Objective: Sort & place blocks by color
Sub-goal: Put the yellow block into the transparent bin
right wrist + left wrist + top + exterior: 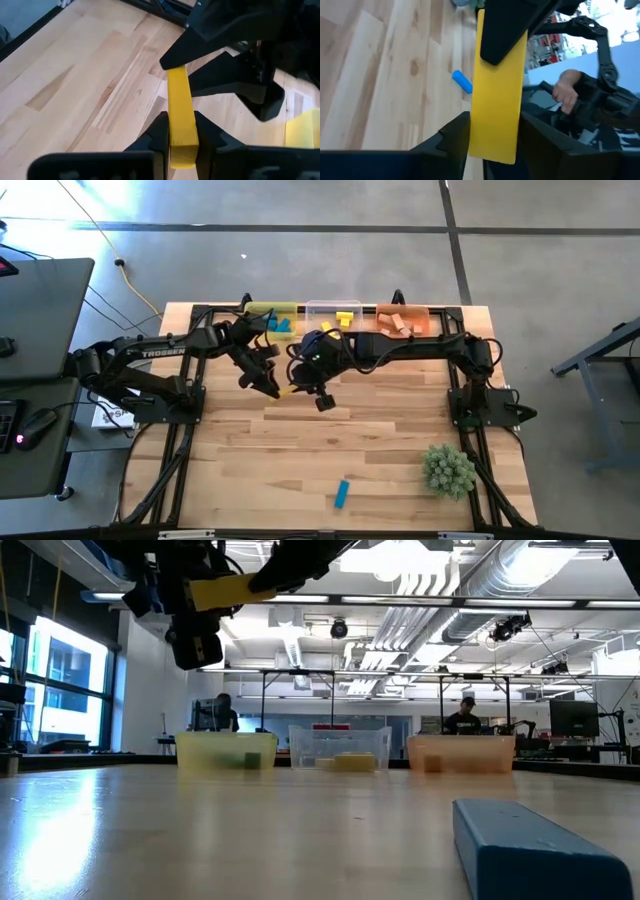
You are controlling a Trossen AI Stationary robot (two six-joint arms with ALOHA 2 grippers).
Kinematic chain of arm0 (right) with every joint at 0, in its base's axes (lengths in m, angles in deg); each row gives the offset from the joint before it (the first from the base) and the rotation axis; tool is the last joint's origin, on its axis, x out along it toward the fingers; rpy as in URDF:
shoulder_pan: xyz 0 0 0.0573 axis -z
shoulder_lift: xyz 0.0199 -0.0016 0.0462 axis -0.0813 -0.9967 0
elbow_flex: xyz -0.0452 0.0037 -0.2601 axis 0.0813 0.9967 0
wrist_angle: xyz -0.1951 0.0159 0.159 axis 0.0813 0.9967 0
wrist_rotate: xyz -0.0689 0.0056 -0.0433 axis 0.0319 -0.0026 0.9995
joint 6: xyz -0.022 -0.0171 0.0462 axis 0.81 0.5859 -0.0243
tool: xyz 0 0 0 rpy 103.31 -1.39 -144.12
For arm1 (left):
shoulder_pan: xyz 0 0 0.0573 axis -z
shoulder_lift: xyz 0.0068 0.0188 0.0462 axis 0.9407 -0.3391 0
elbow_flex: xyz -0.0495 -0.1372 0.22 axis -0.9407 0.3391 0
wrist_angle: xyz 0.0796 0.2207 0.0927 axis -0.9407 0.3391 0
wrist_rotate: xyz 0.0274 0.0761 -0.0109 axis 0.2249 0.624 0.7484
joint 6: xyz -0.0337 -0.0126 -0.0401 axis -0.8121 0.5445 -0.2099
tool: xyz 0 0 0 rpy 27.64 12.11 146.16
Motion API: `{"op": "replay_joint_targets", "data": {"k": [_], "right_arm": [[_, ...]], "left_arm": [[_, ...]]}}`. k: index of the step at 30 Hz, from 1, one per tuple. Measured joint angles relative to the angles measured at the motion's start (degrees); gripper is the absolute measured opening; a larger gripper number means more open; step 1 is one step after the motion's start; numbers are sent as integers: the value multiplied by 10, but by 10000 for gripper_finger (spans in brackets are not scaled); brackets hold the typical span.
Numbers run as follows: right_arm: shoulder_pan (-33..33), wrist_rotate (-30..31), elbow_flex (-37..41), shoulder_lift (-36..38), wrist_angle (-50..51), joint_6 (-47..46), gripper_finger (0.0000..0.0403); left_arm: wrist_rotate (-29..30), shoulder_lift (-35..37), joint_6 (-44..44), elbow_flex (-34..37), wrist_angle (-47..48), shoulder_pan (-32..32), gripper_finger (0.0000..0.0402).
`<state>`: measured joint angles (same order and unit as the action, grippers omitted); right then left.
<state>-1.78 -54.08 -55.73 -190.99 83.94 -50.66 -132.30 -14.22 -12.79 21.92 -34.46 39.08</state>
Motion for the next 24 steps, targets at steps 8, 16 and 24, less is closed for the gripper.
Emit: {"op": "replay_joint_targets", "data": {"k": [8, 16, 24], "right_arm": [[15, 20, 0, 0, 30, -25, 31], [46, 37, 0, 0, 78, -18, 31], [104, 61, 0, 0, 102, 21, 31]], "left_arm": [[82, 0, 3, 0, -1, 0, 171], [146, 0, 18, 0, 0, -27, 193], [181, 0, 14, 0, 0, -92, 199]]}}
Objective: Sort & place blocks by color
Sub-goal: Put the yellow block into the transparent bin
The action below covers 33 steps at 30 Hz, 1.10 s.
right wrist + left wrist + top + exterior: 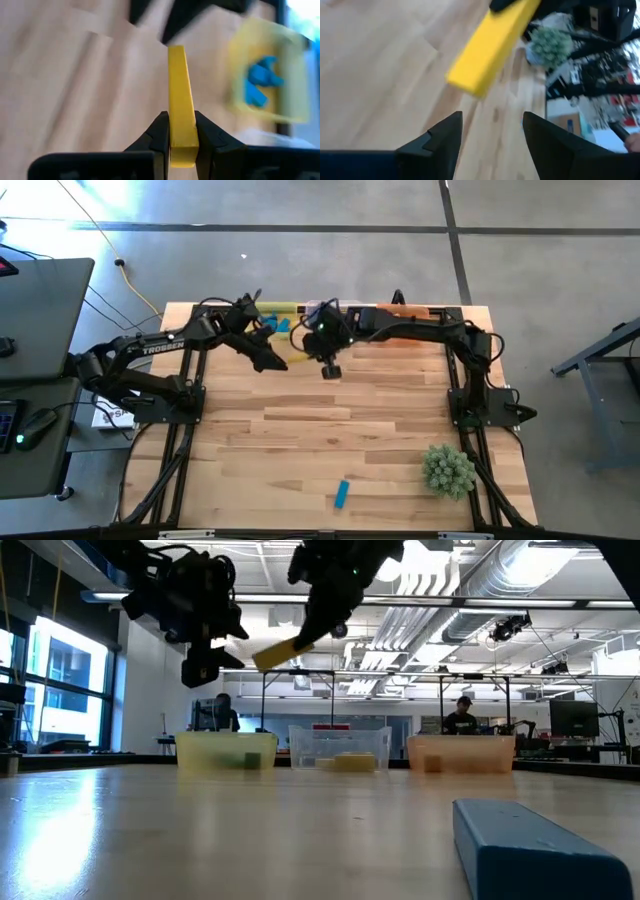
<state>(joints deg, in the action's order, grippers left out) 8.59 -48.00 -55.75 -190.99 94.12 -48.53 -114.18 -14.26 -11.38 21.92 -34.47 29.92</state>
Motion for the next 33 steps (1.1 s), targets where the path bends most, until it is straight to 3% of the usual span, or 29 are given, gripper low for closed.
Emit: {"op": "replay_joint_targets", "data": {"k": [7, 14, 18, 27, 33], "right_arm": [[83, 39, 0, 0, 2, 20, 31], [174, 30, 7, 0, -10, -35, 31], [210, 3, 7, 0, -10, -80, 31], [230, -22, 7, -42, -9, -148, 31], [221, -23, 7, -68, -4, -167, 31]], "left_arm": [[15, 0, 2, 0, -3, -42, 200], [21, 0, 0, 0, -36, -67, 200], [60, 0, 0, 0, -41, -72, 200], [180, 0, 0, 0, -44, -74, 200], [195, 0, 0, 0, -44, -74, 200]]}}
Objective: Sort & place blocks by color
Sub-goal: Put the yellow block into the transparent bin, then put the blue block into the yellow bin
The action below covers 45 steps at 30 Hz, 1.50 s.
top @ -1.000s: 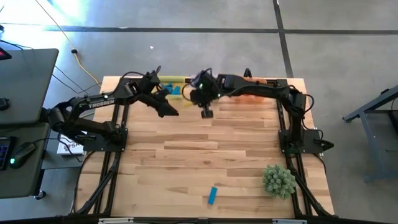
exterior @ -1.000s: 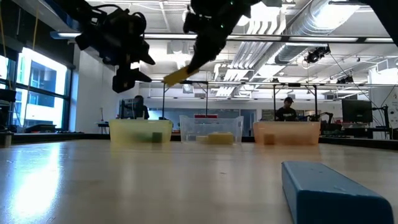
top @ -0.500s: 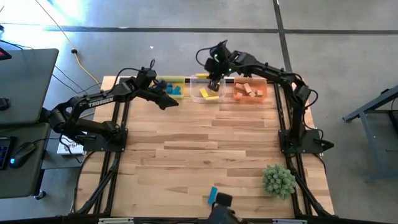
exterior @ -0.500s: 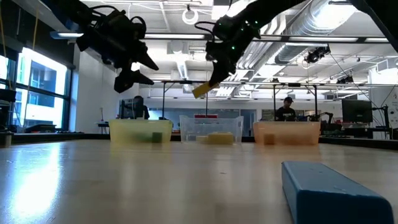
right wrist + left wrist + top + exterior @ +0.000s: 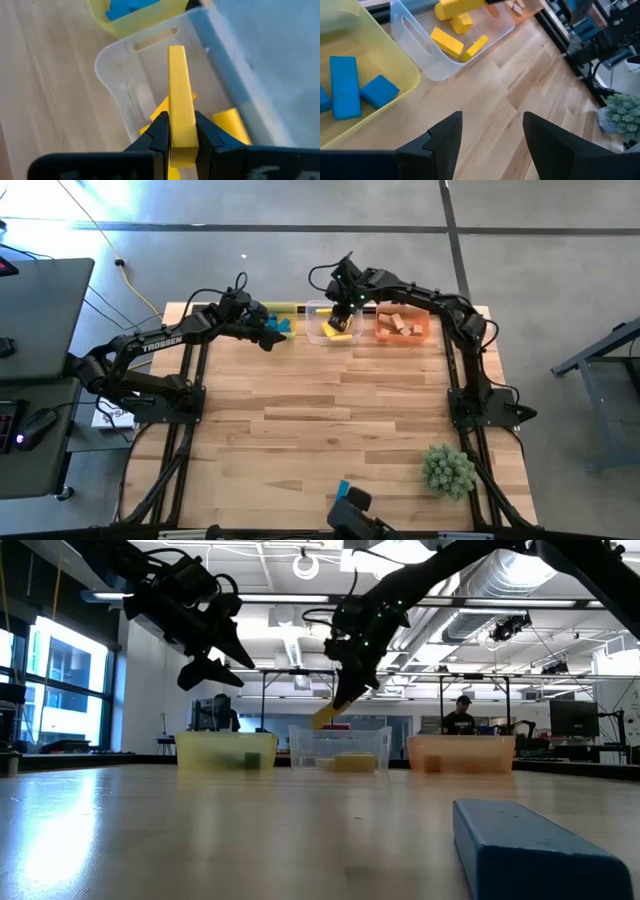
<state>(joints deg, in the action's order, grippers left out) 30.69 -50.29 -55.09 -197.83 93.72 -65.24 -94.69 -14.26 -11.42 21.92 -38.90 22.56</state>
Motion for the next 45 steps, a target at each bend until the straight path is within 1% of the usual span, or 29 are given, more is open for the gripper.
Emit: {"op": "replay_joint_targets", "data": {"k": [6, 12, 15, 20, 23, 25, 31, 34, 38, 45], "right_arm": [[-5, 1, 0, -32, 15, -25, 31], [-9, 12, 0, -44, 16, -33, 35], [-9, 35, 0, -46, 17, -55, 66], [-10, 37, -2, -46, 26, -70, 124], [-13, 33, -16, -46, 47, -70, 147], [-17, 31, -35, -46, 78, -74, 156], [-39, 16, -101, -46, 165, -98, 156], [-58, -14, -124, -46, 209, -99, 150], [-92, -40, -134, -46, 250, -99, 146], [-166, -41, -133, -46, 295, -106, 145]], "left_arm": [[0, 0, 0, 0, 0, 0, 200], [0, 0, 0, 0, 0, 0, 200], [0, 0, 0, 0, 0, 0, 200], [0, 0, 0, 0, 9, 0, 200], [0, 0, 0, 0, 18, 0, 200], [-3, 0, 5, 0, 23, 0, 200], [-19, 0, 15, 0, 38, 0, 200], [-19, 1, 18, 0, 52, 0, 200], [-19, 9, 42, 0, 73, 0, 200], [-19, 14, 70, 0, 113, 0, 200]]}}
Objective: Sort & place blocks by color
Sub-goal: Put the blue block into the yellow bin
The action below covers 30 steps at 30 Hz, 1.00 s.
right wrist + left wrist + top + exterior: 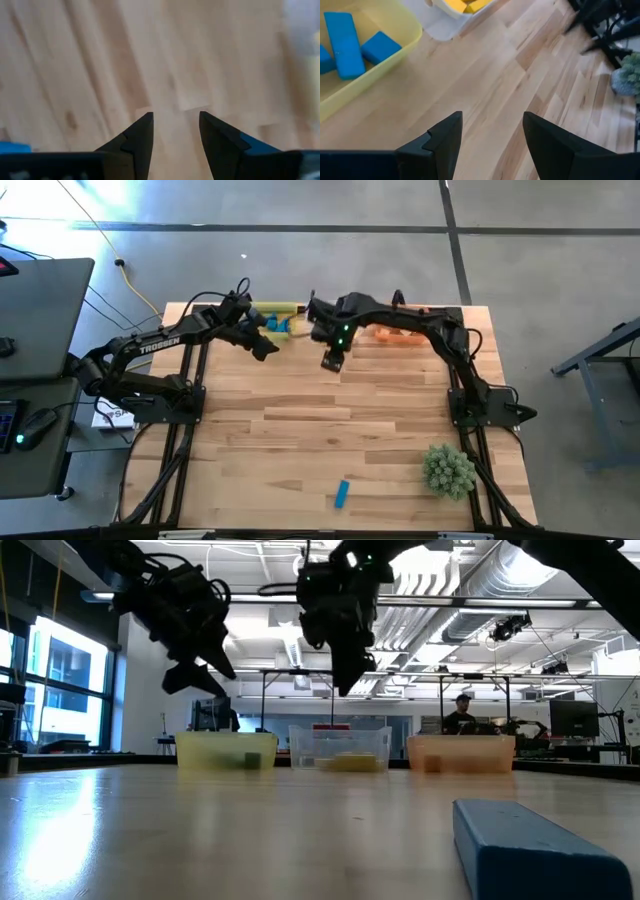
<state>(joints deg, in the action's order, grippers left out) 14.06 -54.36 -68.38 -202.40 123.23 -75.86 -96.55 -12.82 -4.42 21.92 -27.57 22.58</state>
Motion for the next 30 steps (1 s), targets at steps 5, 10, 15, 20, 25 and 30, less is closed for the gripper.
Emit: {"op": "replay_joint_targets", "data": {"k": [5, 10, 15, 20, 25, 30], "right_arm": [[-55, -1, 0, 0, 2, -11, 145], [-105, 2, 0, 0, 2, -7, 145], [-150, 29, 0, 0, 1, 30, 148], [-189, 29, 0, 0, 0, 49, 172], [-230, 28, 1, 0, -1, 115, 192], [-279, 18, 1, 0, -10, 204, 194]], "left_arm": [[1, 0, 12, 0, 16, 0, 200], [1, 0, 10, 0, 26, 8, 200], [6, 0, 5, 0, 58, 31, 200], [22, 0, -37, 0, 76, 70, 200], [46, 0, -88, 0, 83, 124, 200], [65, 0, -139, 0, 102, 185, 200]]}}
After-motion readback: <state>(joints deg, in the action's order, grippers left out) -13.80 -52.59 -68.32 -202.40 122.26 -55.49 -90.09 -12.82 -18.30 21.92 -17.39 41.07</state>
